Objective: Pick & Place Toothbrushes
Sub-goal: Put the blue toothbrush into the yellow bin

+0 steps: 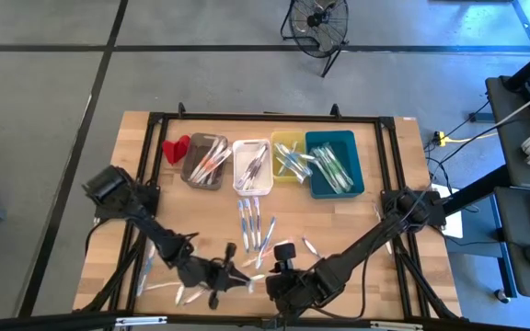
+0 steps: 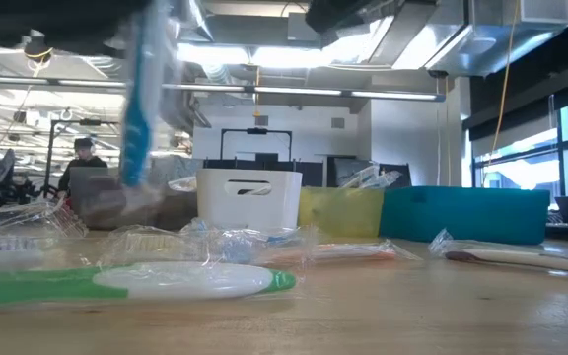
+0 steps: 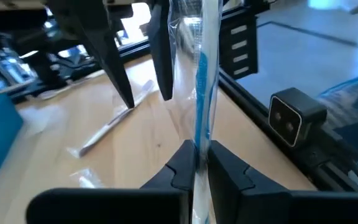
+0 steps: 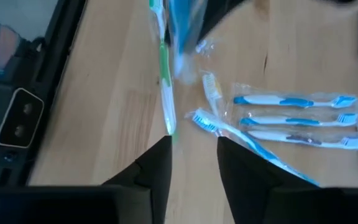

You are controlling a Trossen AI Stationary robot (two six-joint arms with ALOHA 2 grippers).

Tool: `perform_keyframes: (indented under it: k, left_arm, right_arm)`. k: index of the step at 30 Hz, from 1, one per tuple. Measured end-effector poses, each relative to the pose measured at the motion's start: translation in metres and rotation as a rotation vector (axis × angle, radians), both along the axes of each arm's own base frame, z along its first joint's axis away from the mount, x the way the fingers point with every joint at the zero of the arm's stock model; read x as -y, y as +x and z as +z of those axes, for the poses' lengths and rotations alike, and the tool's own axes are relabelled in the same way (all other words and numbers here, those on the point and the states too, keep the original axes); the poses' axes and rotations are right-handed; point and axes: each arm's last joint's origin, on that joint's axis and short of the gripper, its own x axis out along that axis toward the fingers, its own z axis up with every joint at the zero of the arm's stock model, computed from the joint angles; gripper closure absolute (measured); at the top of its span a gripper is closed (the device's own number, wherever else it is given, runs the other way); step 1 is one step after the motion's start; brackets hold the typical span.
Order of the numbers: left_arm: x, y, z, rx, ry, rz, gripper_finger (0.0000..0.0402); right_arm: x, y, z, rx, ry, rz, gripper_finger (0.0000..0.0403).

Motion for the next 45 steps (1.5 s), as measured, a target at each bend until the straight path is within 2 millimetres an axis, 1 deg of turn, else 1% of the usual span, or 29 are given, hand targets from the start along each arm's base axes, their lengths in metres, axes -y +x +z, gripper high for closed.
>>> perform_keyframes:
  k: [3,10,18,22,25,29,34,39,45]
  left_arm:
    - [-0.007,0.008,0.001,0.010,-0.013,-0.036,0.0382]
    - [-0.020,0.021,0.006,0.049,-0.009,-0.050,0.0382]
    - [-0.024,0.023,0.006,0.047,-0.013,-0.041,0.0382]
    - [-0.024,0.023,0.006,0.047,-0.009,-0.056,0.0382]
    - [-0.024,0.023,0.006,0.047,-0.008,-0.057,0.0382]
    - [-0.024,0.023,0.006,0.049,0.000,-0.062,0.0382]
    - [-0.024,0.024,0.006,0.052,0.008,-0.062,0.0382]
    - [-0.027,0.026,0.005,0.054,0.006,-0.052,0.0382]
    - [-0.027,0.032,-0.004,0.044,0.006,-0.062,0.0382]
  right_arm:
    - [0.000,0.001,0.001,0.005,-0.006,0.023,0.0289]
    - [0.000,0.001,0.002,0.006,-0.010,0.042,0.0319]
    - [-0.001,0.002,0.003,0.023,0.012,0.029,0.0337]
    - [-0.002,0.003,0.004,0.033,0.017,0.027,0.0324]
    - [-0.001,0.003,0.004,0.045,0.000,0.018,0.0299]
    - [-0.001,0.005,0.004,0.051,-0.028,0.050,0.0262]
    - [0.000,0.008,0.005,0.064,-0.050,0.085,0.0235]
    - [0.000,0.011,0.007,0.090,-0.052,0.107,0.0234]
    - [-0.003,0.014,0.015,0.125,-0.051,0.136,0.0258]
